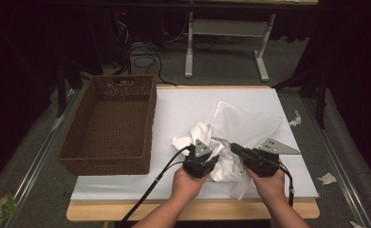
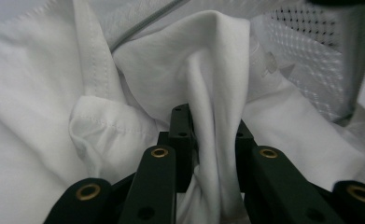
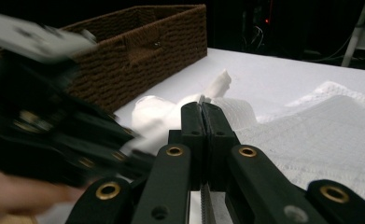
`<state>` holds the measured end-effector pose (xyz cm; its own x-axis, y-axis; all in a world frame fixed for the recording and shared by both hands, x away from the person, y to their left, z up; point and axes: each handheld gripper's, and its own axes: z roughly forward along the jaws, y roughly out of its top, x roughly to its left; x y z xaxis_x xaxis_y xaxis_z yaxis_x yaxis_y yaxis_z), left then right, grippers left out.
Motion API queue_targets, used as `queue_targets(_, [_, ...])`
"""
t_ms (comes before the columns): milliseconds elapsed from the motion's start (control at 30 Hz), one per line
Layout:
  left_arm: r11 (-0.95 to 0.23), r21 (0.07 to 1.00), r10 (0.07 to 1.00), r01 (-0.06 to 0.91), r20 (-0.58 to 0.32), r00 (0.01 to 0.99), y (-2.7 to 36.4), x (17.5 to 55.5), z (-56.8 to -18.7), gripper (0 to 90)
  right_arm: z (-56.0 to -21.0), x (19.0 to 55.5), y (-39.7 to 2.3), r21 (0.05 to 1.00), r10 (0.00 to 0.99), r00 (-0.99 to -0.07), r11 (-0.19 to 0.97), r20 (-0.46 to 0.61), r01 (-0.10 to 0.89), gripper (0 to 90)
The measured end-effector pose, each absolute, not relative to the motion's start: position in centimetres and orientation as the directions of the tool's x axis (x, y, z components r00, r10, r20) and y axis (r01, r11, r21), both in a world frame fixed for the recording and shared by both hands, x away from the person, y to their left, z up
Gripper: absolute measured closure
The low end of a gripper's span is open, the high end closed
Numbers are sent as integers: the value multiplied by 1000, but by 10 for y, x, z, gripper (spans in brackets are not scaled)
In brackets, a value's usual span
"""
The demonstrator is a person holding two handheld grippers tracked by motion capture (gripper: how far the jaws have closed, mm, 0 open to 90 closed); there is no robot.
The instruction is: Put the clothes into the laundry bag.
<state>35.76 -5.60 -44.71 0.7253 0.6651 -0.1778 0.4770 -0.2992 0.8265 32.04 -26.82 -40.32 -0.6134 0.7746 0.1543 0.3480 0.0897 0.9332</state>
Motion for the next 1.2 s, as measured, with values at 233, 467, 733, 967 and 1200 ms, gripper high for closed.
queue_targets(233, [-272, 835, 772, 479, -107, 626, -71, 380, -450, 769, -397, 317, -269, 940, 759, -627, 63, 173, 335, 900])
queue_targets(467, [-228, 869, 815, 440, -78, 575, -41, 382, -433, 782, -394, 315, -265, 945, 741, -647, 54, 179, 323, 900])
queue_targets(733, [-273, 870, 737, 411, -86, 670, -47, 359, -434, 766, -398, 316, -260, 940, 744, -646, 73, 170, 332, 900])
queue_targets(967, [-225, 889, 645, 399, -171, 745, -53, 366, -447, 547, -403, 318, -264, 936, 752, -637, 81, 169, 344, 900])
queue_targets(1200, [-196, 929, 592, 314, -143, 793, -24, 348, -430, 331, -406, 318, -272, 932, 761, -624, 74, 177, 355, 900])
